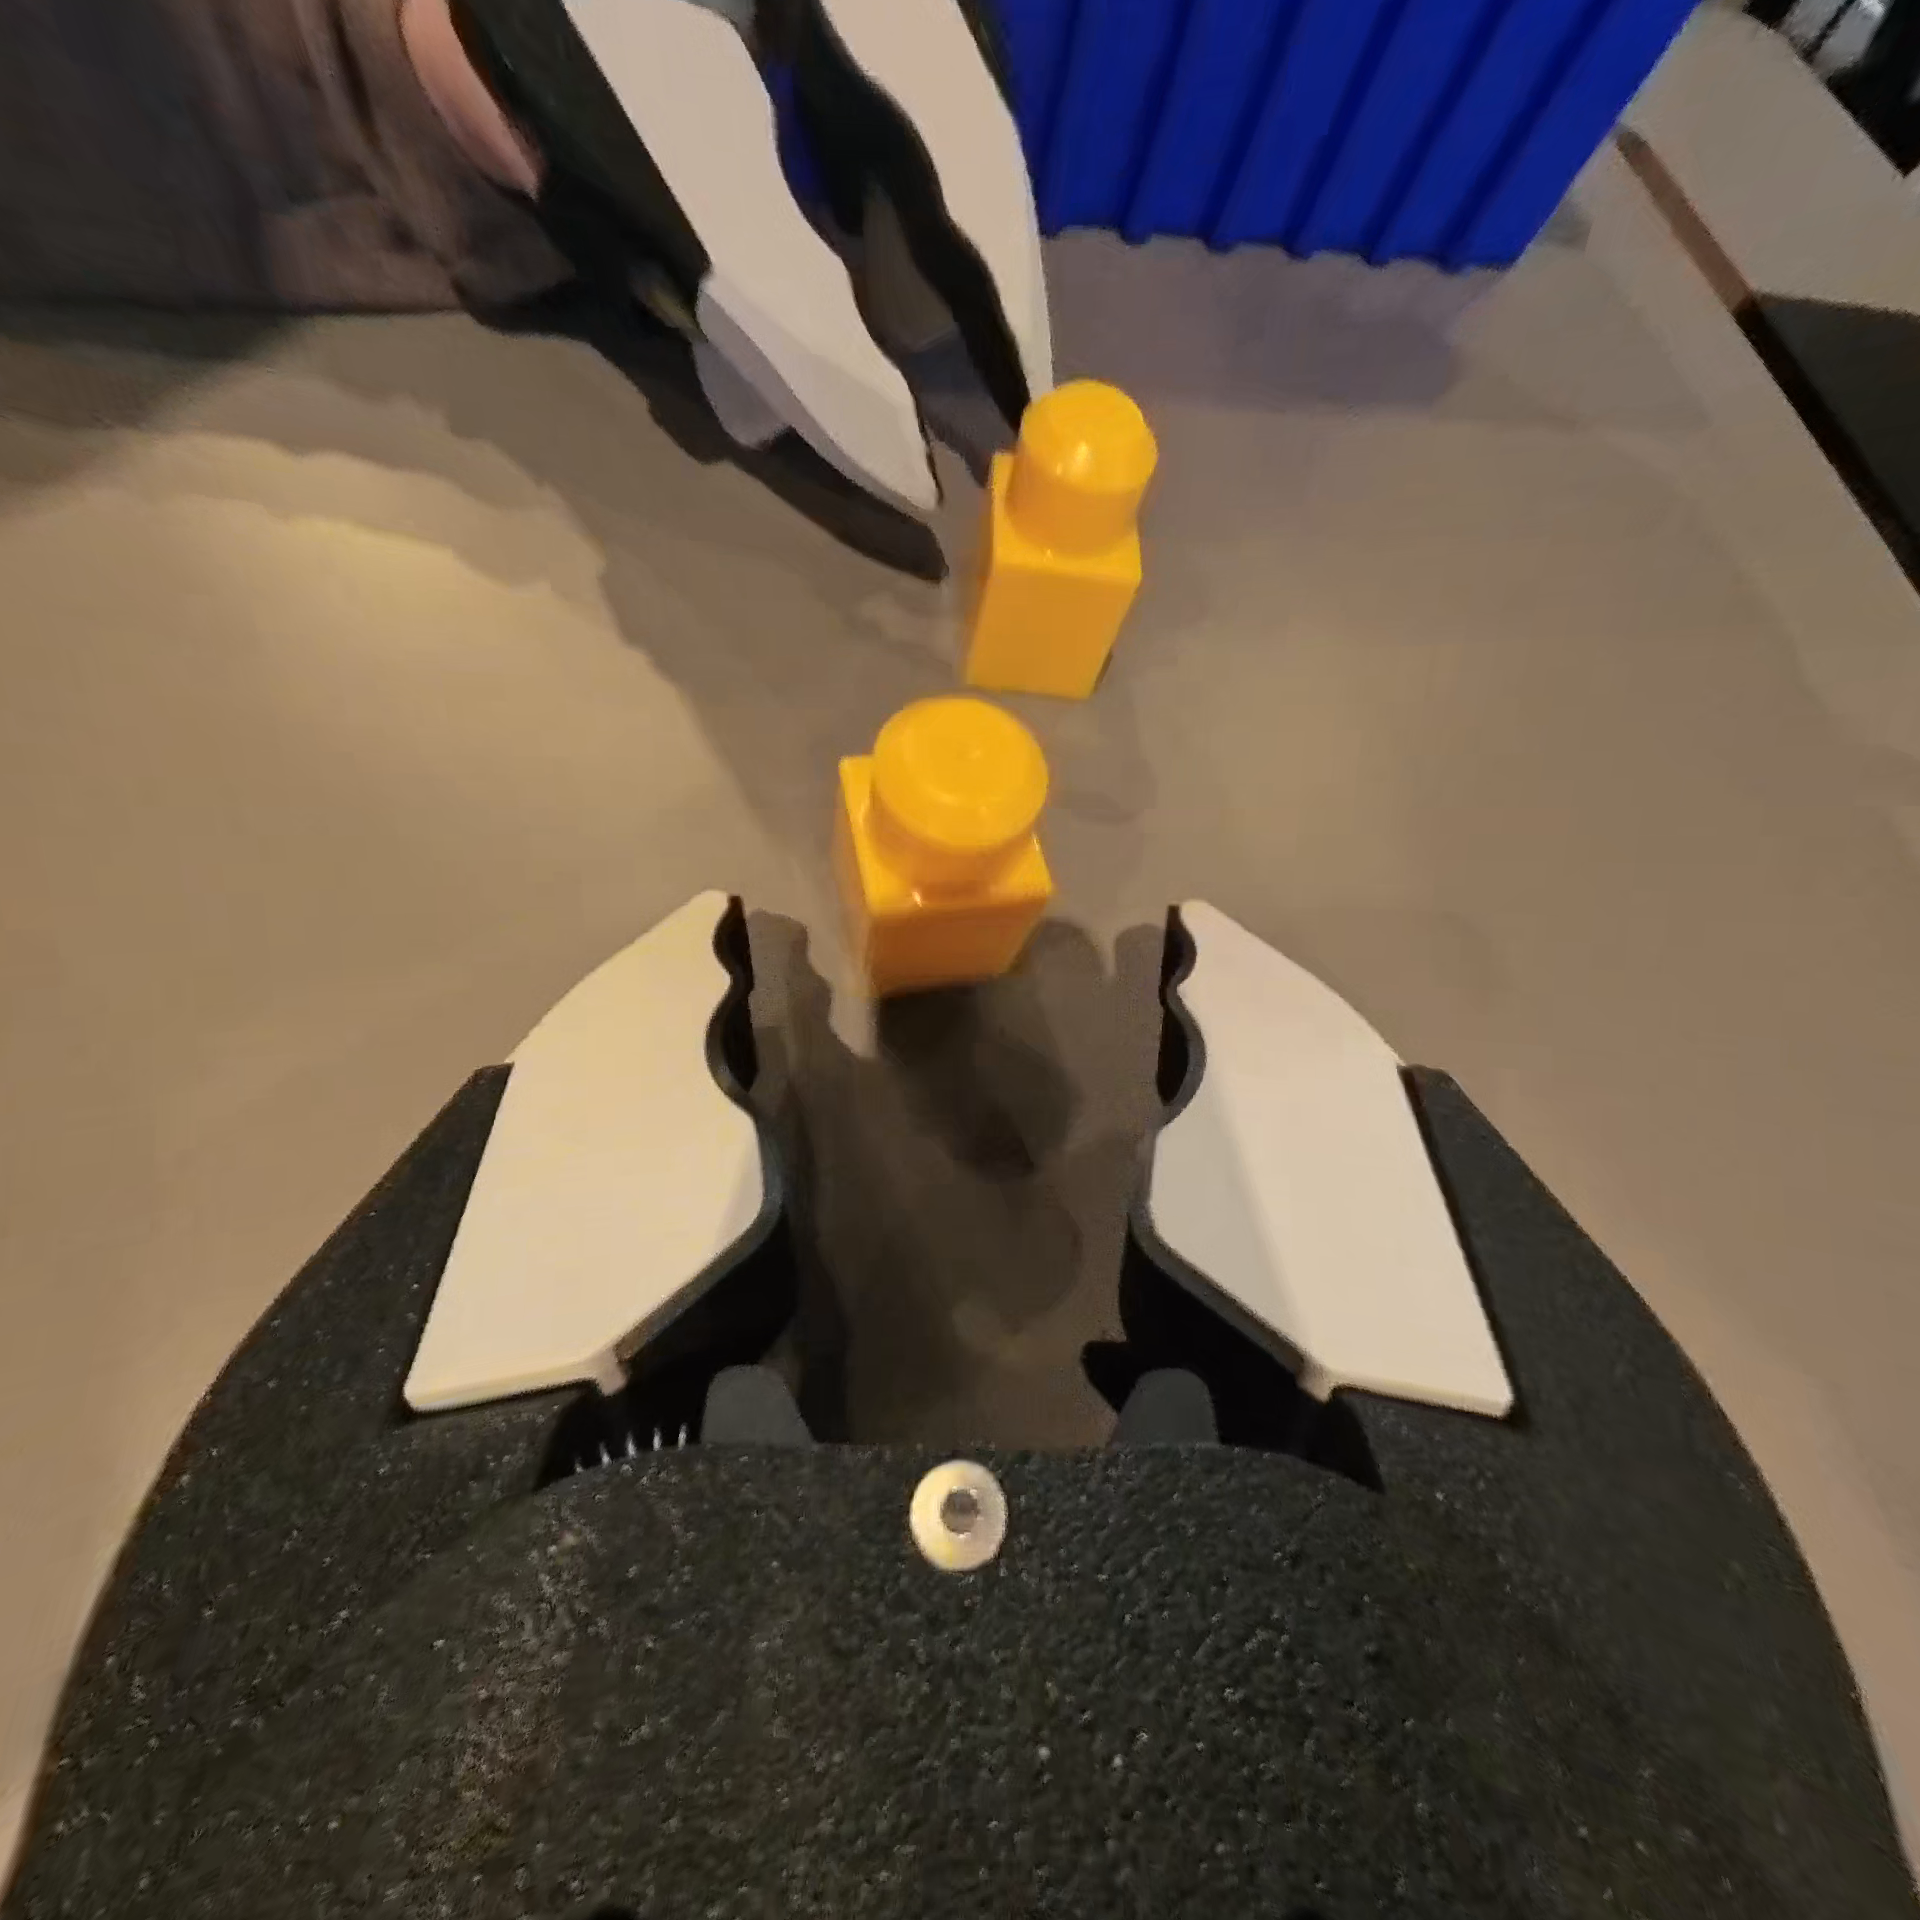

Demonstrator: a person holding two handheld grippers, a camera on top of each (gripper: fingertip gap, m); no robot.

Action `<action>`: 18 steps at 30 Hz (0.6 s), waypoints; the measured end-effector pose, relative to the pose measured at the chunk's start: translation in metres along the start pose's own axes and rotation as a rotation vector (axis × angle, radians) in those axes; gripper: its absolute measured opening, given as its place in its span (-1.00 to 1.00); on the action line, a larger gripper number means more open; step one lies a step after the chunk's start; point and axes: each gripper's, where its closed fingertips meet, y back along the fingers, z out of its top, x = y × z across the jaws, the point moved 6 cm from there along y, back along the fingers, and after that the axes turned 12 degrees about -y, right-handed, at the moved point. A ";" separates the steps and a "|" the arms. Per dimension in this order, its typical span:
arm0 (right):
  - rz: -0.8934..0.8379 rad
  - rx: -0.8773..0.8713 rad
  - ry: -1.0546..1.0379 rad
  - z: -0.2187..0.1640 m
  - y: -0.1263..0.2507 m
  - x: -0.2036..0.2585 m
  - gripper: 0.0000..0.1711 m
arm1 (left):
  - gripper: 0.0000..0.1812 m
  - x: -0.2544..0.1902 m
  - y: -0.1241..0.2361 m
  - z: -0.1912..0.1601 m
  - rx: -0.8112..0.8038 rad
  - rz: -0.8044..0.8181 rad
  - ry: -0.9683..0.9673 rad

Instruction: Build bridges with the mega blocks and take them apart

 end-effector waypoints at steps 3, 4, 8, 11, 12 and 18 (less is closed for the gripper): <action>0.037 0.037 0.026 0.002 -0.015 0.000 -0.26 | -0.72 -0.002 -0.003 0.000 0.015 0.007 -0.035; 0.055 0.057 0.023 0.002 -0.018 0.001 -0.32 | -0.72 -0.002 -0.003 0.000 0.022 0.013 -0.049; 0.067 0.048 -0.005 0.005 -0.025 -0.006 -0.55 | -0.57 0.004 -0.003 0.000 0.036 0.041 -0.105; 0.053 0.046 -0.033 0.010 -0.033 -0.017 -0.56 | -0.37 0.003 -0.009 0.001 0.017 -0.044 -0.039; 0.059 0.047 -0.039 0.012 -0.036 -0.020 -0.56 | -0.36 0.002 -0.012 0.000 0.019 -0.065 -0.022; 0.066 0.066 -0.034 0.022 -0.049 -0.024 -0.55 | -0.57 0.000 -0.014 -0.004 0.063 -0.025 -0.062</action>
